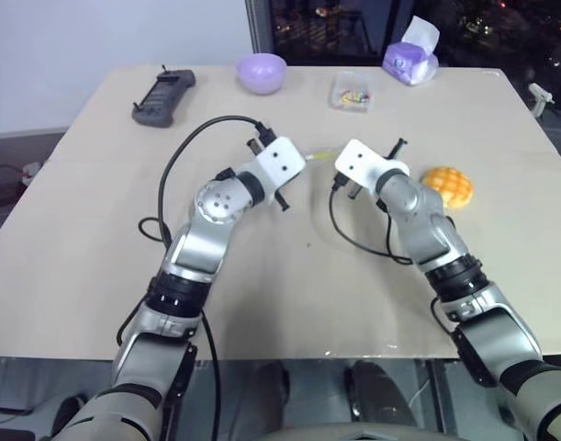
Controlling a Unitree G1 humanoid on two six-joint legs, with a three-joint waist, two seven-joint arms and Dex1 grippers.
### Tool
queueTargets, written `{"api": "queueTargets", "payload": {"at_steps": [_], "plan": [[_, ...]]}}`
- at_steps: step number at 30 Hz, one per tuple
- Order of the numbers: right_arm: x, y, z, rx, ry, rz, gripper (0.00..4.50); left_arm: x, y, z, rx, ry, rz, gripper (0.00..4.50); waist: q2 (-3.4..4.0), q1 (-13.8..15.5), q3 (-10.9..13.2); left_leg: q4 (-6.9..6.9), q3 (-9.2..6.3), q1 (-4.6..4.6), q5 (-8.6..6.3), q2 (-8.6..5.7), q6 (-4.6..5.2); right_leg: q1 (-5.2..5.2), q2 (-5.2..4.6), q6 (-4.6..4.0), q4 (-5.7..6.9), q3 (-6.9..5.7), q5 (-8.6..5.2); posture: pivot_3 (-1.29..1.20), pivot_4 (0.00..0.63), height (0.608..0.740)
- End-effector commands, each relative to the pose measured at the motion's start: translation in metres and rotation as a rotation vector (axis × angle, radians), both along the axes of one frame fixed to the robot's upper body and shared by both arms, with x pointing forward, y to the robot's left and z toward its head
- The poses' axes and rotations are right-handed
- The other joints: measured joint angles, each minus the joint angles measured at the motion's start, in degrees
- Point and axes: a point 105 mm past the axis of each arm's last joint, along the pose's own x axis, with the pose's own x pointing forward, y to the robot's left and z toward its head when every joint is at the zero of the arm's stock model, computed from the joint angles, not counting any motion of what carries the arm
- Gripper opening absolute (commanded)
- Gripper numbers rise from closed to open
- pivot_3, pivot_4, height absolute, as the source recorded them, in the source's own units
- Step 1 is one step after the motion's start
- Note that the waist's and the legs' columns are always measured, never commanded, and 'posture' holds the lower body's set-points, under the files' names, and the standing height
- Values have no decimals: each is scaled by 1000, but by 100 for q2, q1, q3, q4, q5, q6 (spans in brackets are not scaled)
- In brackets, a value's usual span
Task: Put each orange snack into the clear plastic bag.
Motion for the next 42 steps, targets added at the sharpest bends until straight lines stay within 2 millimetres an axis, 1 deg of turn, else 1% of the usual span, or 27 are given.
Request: {"api": "queueTargets", "payload": {"at_steps": [1, 5, 7, 10, 14, 24, 31, 32, 34, 37, 39, 40, 41, 42], "plan": [[-2, 2, 12, -7, -64, 4, 0, -10, -6, 19, 22, -27, -16, 731, 0, -2, 0, 0, 0, 0, 0, 0, 0, 0, 0, 0, 0, 0, 0, 0, 150, 740], [-2, 6, 10, -11, -68, 8, 0, -16, -8, 13, 56, 13, -30, 731, 0, -1, 0, -1, 0, 1, 0, 0, 0, 0, 1, 0, 0, -1, 0, 0, 150, 740], [-3, 7, 11, -9, -72, 11, 0, -18, -9, 13, 57, 14, -30, 731, 0, 3, 0, -1, 0, 1, 0, 0, 0, 0, 1, 0, 0, 0, 0, 0, 150, 740], [-4, 10, 12, -4, -74, 21, 0, -17, -9, 10, 51, 35, -21, 731, 0, 5, 0, -1, 0, 0, 0, 0, 0, 0, 0, 0, -1, 0, 0, 0, 150, 740], [-4, 10, 12, -3, -76, 22, 0, -15, -7, 10, 54, 38, -12, 731, 0, 5, 0, -1, 0, 0, 0, 1, 0, 0, 0, 0, -1, 0, 0, 0, 150, 740], [-5, 9, 15, 1, -84, 22, 0, -11, -3, -2, 75, 80, 13, 731, 0, 4, 0, -1, 0, 0, 0, 1, 0, 0, 0, 0, -1, 0, 0, 0, 150, 740], [-5, 8, 17, 0, -90, 21, 0, -12, -5, 0, 63, 69, 7, 731, 0, 6, 0, 0, 0, 0, 0, 1, 0, 0, 0, 0, -1, 0, 0, 0, 150, 740], [-5, 8, 17, 0, -91, 21, 0, -12, -5, 0, 61, 65, 6, 349, 0, 6, 0, -1, 0, 0, 0, 1, 0, 0, 0, 0, -1, 0, 0, 0, 150, 740], [-5, 9, 18, 0, -92, 22, 0, -11, -5, 0, 64, 63, 6, 48, 0, 5, 0, -1, 0, 0, 0, 1, 0, 0, 0, 0, -1, 0, 0, 0, 150, 740], [-6, 10, 18, 6, -91, 30, 0, -11, -3, -2, 67, 67, 11, 48, 0, 5, 0, -1, 0, 0, 0, 1, 0, 0, 0, 0, -1, 0, 0, 0, 150, 740], [-8, 11, 14, 44, -53, 58, 0, -10, -3, -3, 69, 66, 13, 48, 0, 6, 0, -1, 0, 0, 0, 1, 0, 0, 0, 0, -1, 0, 0, 0, 150, 740], [-10, 10, 17, 51, -69, 59, 0, -9, -4, -3, 73, 49, 6, 48, 0, 8, 0, -1, 0, 1, 0, 1, 0, 0, 0, 0, -1, 0, 0, 0, 150, 740], [-10, 8, 18, 55, -82, 58, 677, -9, -5, -3, 76, 36, 0, 0, 0, 11, 0, -1, -1, 1, 0, 1, 0, 0, 0, 0, -1, 0, 0, 0, 150, 740], [-11, 7, 20, 54, -95, 55, 842, -9, -6, -2, 78, 27, -4, 0, 0, 12, 0, 0, -1, 0, 0, 1, 0, 0, 0, 0, -1, -1, 0, 0, 150, 740]]}}
